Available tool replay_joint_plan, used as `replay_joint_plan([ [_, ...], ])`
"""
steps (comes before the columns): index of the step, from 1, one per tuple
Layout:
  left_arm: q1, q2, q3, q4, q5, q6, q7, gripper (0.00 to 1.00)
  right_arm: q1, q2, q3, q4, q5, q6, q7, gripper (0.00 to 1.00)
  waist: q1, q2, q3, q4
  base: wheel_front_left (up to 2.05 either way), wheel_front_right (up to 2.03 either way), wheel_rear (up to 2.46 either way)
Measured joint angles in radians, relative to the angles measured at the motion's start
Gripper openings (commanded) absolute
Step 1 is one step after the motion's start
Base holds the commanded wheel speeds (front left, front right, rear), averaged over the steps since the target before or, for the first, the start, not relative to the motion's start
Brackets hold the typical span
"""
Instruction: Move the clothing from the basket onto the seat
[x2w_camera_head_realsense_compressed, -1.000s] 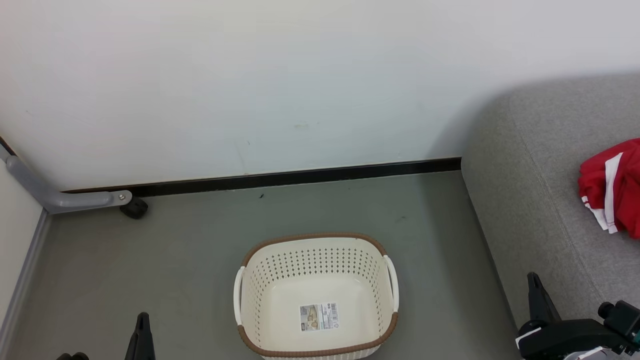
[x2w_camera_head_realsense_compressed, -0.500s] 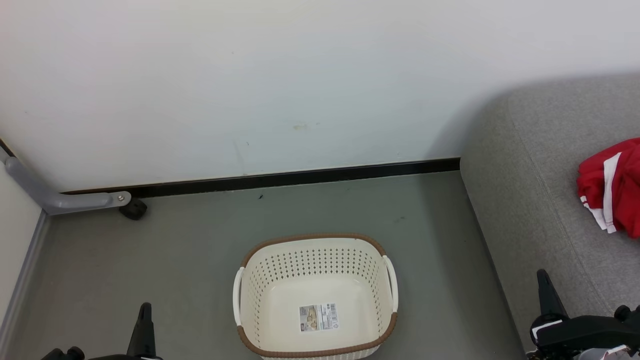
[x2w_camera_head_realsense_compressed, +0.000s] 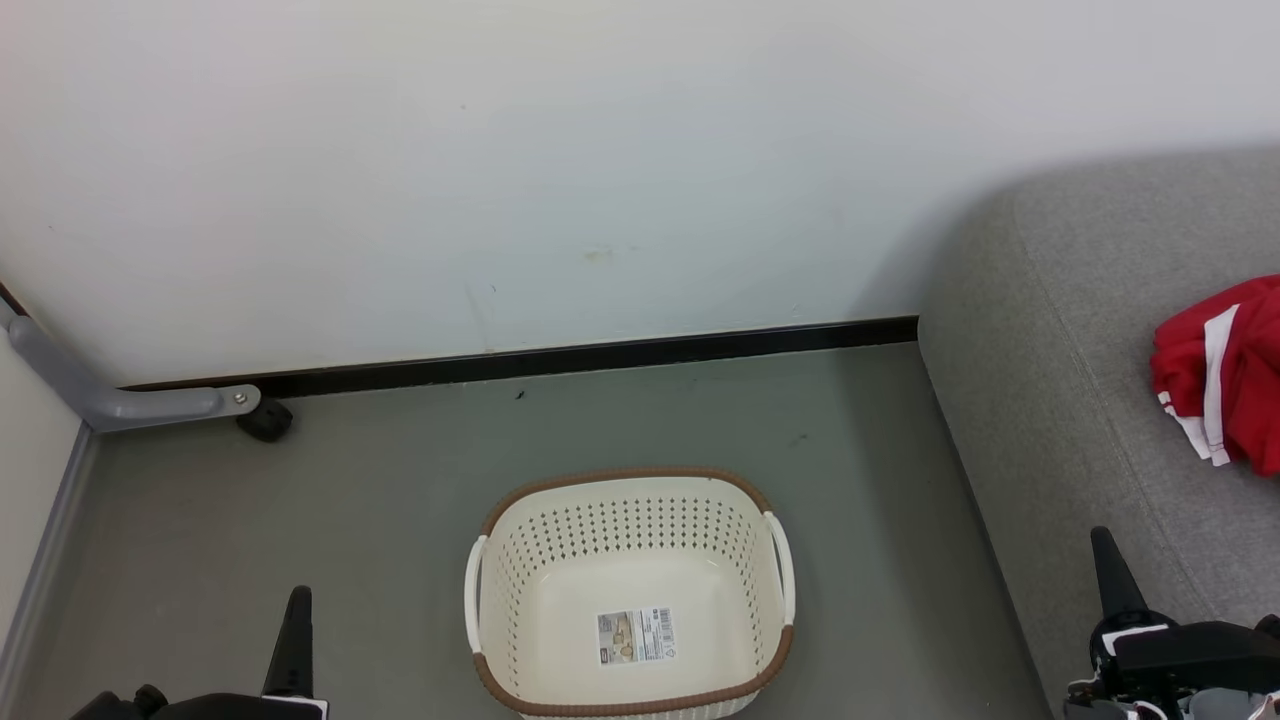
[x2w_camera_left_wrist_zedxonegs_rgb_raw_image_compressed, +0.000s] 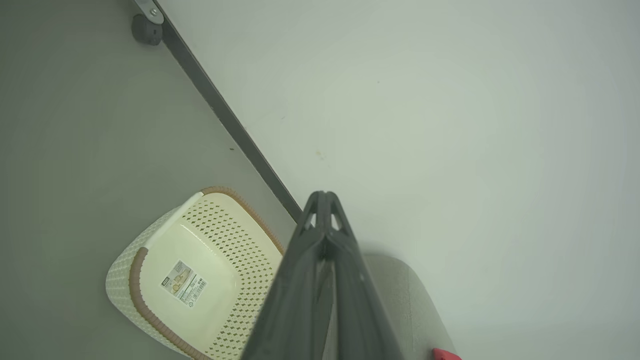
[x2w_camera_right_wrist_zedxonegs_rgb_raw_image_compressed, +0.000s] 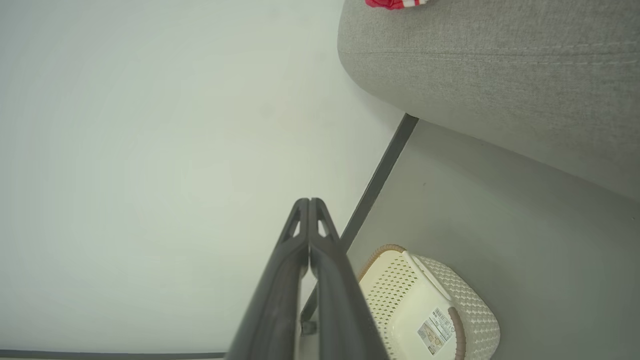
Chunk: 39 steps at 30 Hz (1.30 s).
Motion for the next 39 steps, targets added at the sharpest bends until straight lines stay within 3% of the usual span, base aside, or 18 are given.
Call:
replay_joint_plan([
  [28, -0.065, -0.031, 0.042, 0.018, -0.332, -0.057, 0.097, 0.00, -0.009, 0.002, -0.079, -0.026, 0.402, 0.035, 0.098, 0.00, 0.0000, 0.0000, -0.003, -0.005, 0.00, 0.00, 0.00],
  [39, -0.074, -0.033, 0.043, 0.019, -0.349, -0.060, 0.097, 0.00, -0.010, 0.002, -0.081, -0.028, 0.406, 0.036, 0.100, 0.00, 0.0000, 0.0000, -0.003, -0.005, 0.00, 0.00, 0.00],
])
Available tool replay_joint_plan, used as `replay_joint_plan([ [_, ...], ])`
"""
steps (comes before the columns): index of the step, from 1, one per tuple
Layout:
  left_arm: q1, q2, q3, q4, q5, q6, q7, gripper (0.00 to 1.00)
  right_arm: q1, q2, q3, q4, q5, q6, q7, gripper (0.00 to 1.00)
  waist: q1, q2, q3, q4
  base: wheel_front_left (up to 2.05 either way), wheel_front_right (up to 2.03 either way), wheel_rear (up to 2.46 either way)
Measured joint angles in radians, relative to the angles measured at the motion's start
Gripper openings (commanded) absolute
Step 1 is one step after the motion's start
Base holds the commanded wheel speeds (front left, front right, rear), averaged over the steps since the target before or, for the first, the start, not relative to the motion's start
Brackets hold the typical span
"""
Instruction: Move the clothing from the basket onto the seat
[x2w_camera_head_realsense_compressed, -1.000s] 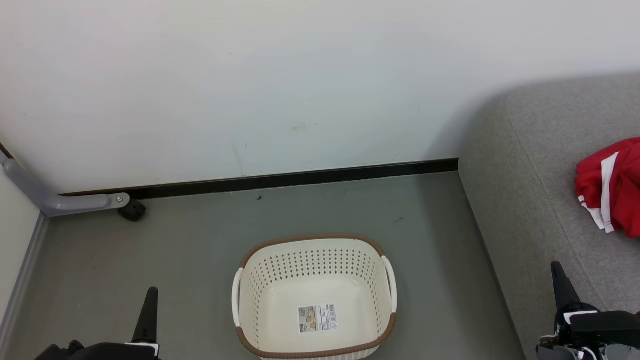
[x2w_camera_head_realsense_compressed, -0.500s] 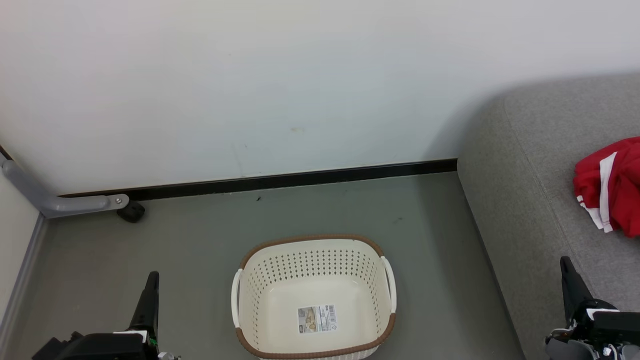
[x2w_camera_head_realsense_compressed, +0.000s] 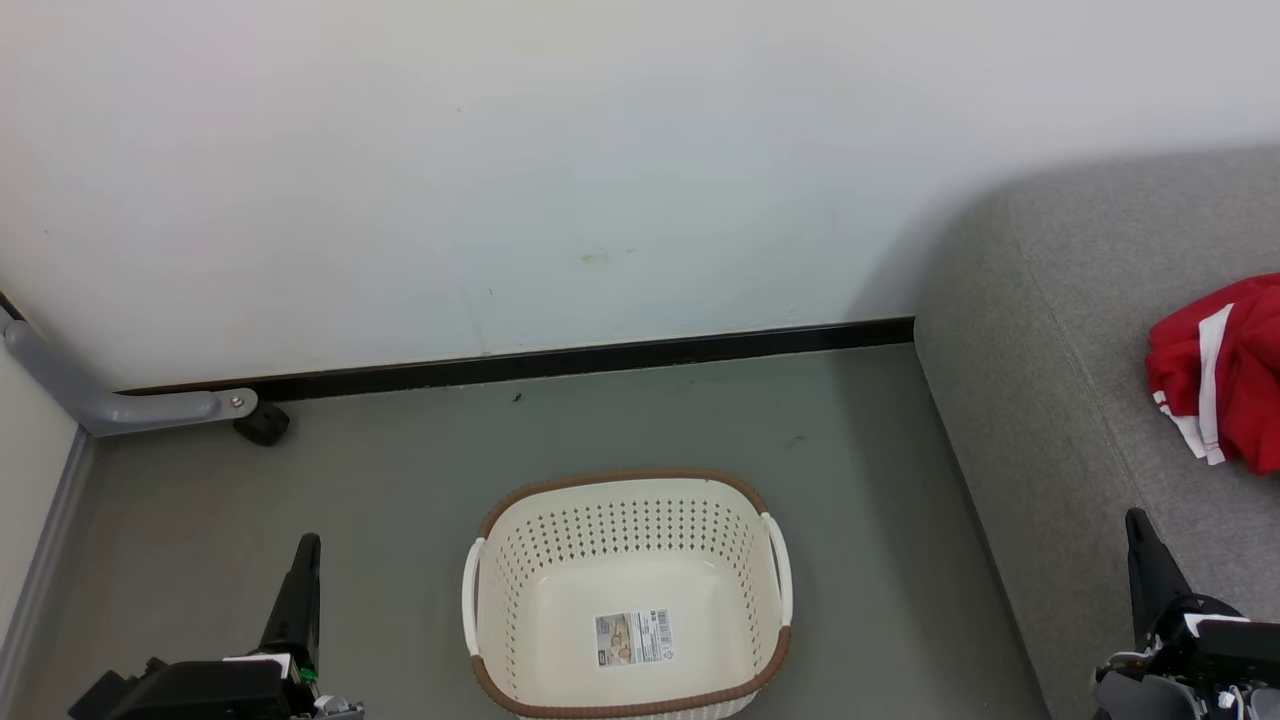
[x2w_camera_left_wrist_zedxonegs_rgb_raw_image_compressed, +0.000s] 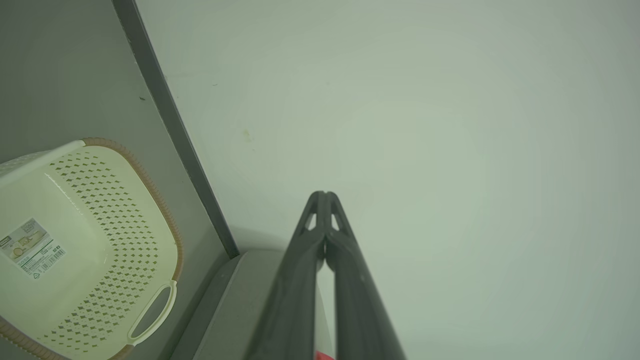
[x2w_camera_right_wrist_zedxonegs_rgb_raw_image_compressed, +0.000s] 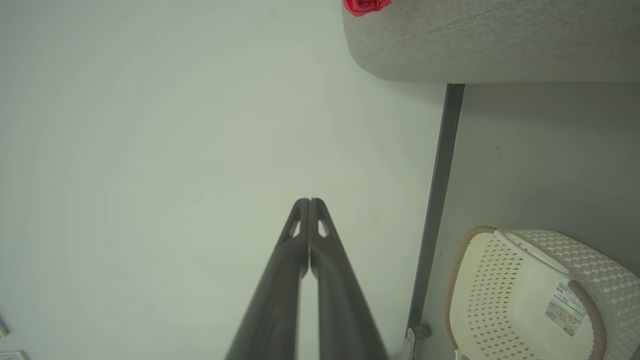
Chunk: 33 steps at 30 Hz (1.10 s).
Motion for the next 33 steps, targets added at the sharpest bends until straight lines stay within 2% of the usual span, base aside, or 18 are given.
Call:
replay_joint_plan([
  [33, 0.000, 0.000, 0.000, 0.000, 0.000, 0.000, 0.000, 0.00, 0.000, 0.000, 0.000, -0.001, 0.000, 0.000, 0.000, 0.00, 0.0000, 0.0000, 0.000, 0.000, 0.00, 0.00, 0.00],
])
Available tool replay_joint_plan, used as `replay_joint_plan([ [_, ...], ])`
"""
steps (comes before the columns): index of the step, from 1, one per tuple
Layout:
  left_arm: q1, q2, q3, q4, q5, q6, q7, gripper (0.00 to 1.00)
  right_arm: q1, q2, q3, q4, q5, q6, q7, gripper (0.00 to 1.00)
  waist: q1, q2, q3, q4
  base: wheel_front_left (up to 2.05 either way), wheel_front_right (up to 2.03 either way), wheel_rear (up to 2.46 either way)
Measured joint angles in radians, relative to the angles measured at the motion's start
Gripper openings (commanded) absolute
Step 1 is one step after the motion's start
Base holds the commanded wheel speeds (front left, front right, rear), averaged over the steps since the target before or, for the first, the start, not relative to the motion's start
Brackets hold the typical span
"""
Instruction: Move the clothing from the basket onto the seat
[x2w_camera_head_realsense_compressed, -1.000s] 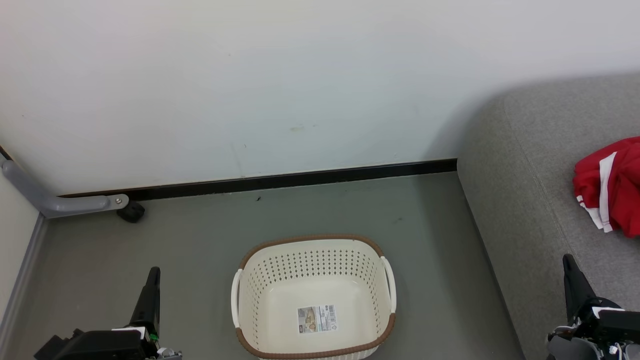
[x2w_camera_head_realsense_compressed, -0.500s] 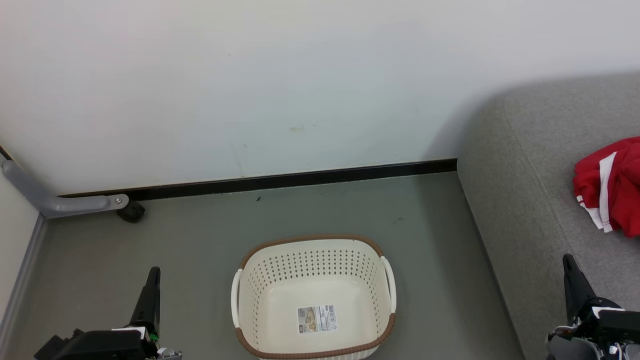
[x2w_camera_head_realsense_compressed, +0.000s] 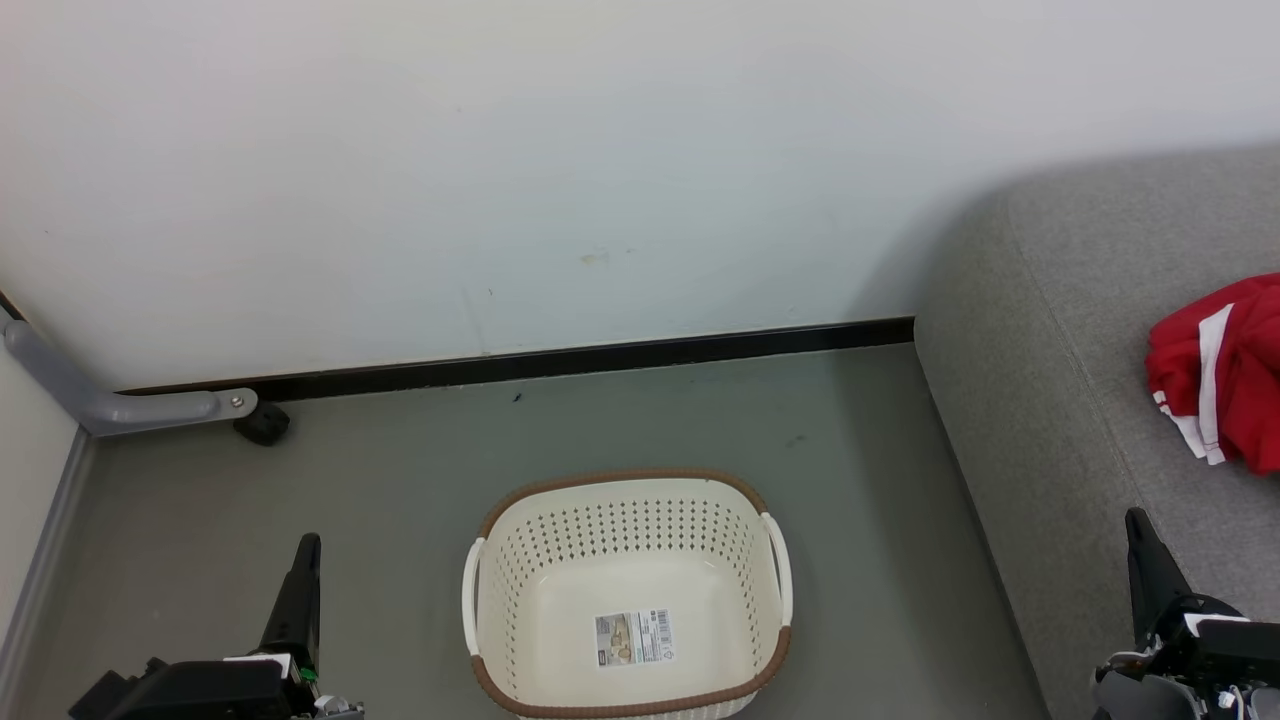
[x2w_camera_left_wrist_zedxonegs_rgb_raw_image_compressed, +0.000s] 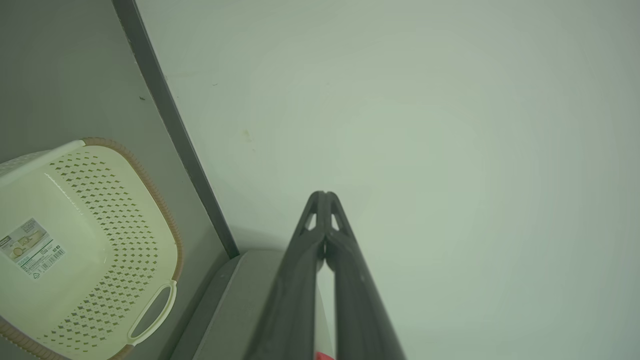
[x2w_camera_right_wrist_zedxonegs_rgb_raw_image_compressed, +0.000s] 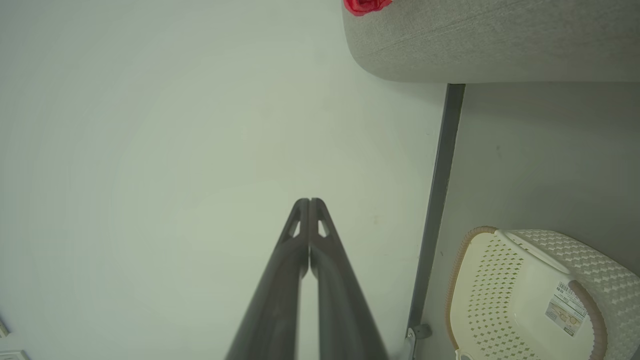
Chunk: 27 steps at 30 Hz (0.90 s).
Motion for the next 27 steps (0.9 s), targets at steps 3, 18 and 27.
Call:
replay_joint_plan([
  [3, 0.000, 0.000, 0.000, 0.000, 0.000, 0.000, 0.000, 0.00, 0.000, 0.000, 0.000, 0.000, 0.000, 0.000, 0.000, 0.00, -0.0001, 0.0000, 0.000, 0.000, 0.00, 0.00, 0.00],
  [18, 0.000, 0.000, 0.000, 0.000, 0.000, 0.000, 0.000, 0.00, 0.000, 0.000, 0.000, 0.000, 0.000, 0.000, 0.000, 0.00, -0.0002, 0.0000, 0.000, 0.000, 0.00, 0.00, 0.00],
  [27, 0.000, 0.000, 0.000, 0.000, 0.000, 0.000, 0.000, 0.00, 0.000, 0.000, 0.000, 0.000, 0.000, 0.000, 0.000, 0.00, -0.0001, 0.0000, 0.000, 0.000, 0.00, 0.00, 0.00],
])
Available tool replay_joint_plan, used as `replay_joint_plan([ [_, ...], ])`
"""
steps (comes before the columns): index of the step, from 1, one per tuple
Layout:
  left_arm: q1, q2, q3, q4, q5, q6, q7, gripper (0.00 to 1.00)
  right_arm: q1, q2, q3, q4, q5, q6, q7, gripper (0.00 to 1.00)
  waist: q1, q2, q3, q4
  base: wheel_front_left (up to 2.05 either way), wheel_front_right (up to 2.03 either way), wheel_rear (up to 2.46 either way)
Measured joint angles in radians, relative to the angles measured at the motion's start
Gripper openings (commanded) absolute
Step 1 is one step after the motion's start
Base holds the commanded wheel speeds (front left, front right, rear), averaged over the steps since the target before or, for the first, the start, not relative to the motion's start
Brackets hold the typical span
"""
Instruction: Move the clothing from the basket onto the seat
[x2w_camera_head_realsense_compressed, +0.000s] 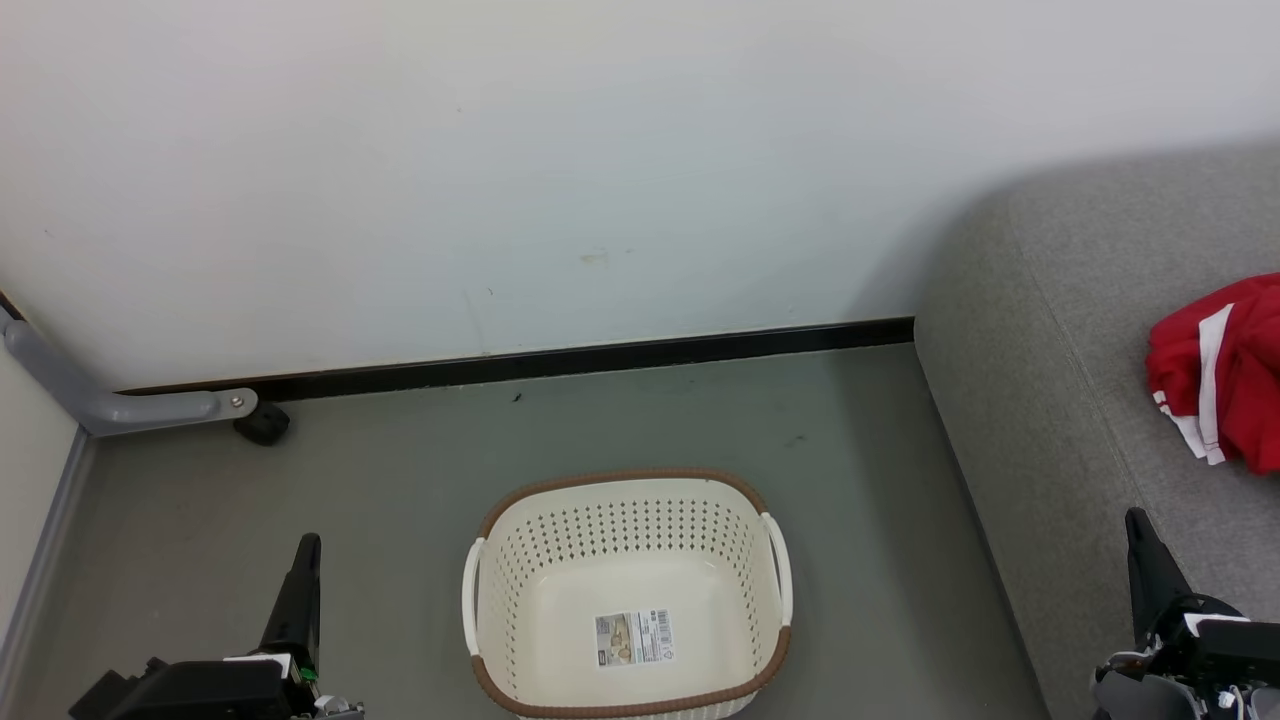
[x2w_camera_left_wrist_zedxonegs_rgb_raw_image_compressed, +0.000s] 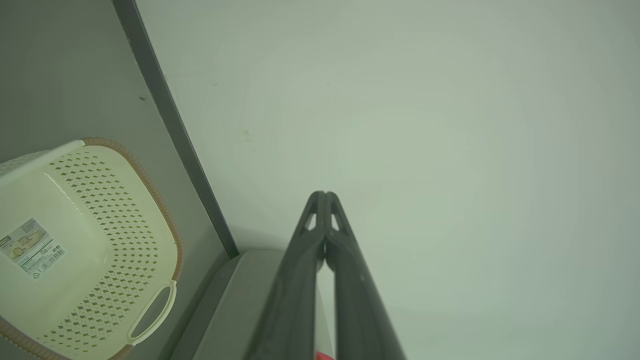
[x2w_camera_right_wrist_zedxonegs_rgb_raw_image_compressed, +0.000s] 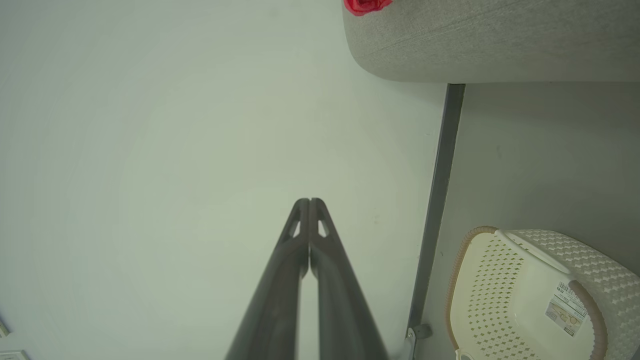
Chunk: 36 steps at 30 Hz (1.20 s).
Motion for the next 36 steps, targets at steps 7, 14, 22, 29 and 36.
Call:
replay_joint_plan([
  [7, 0.000, 0.000, 0.000, 0.000, 0.000, 0.000, 0.000, 0.00, 0.000, 0.000, 0.000, 0.000, 0.000, 0.000, 0.000, 0.00, 0.0000, 0.0000, 0.000, 0.000, 0.00, 0.00, 0.00],
  [14, 0.000, 0.000, 0.000, 0.000, 0.000, 0.000, 0.000, 0.00, 0.000, 0.000, 0.000, 0.000, 0.000, 0.000, 0.000, 0.00, 0.0000, 0.0000, 0.000, 0.000, 0.00, 0.00, 0.00],
  [22, 0.000, 0.000, 0.000, 0.000, 0.000, 0.000, 0.000, 0.00, 0.000, 0.000, 0.000, 0.000, 0.000, 0.000, 0.000, 0.00, 0.0000, 0.0000, 0.000, 0.000, 0.00, 0.00, 0.00],
  [29, 0.000, 0.000, 0.000, 0.000, 0.000, 0.000, 0.000, 0.00, 0.000, 0.000, 0.000, 0.000, 0.000, 0.000, 0.000, 0.00, 0.0000, 0.0000, 0.000, 0.000, 0.00, 0.00, 0.00],
  [36, 0.000, 0.000, 0.000, 0.000, 0.000, 0.000, 0.000, 0.00, 0.000, 0.000, 0.000, 0.000, 0.000, 0.000, 0.000, 0.00, 0.0000, 0.0000, 0.000, 0.000, 0.00, 0.00, 0.00],
])
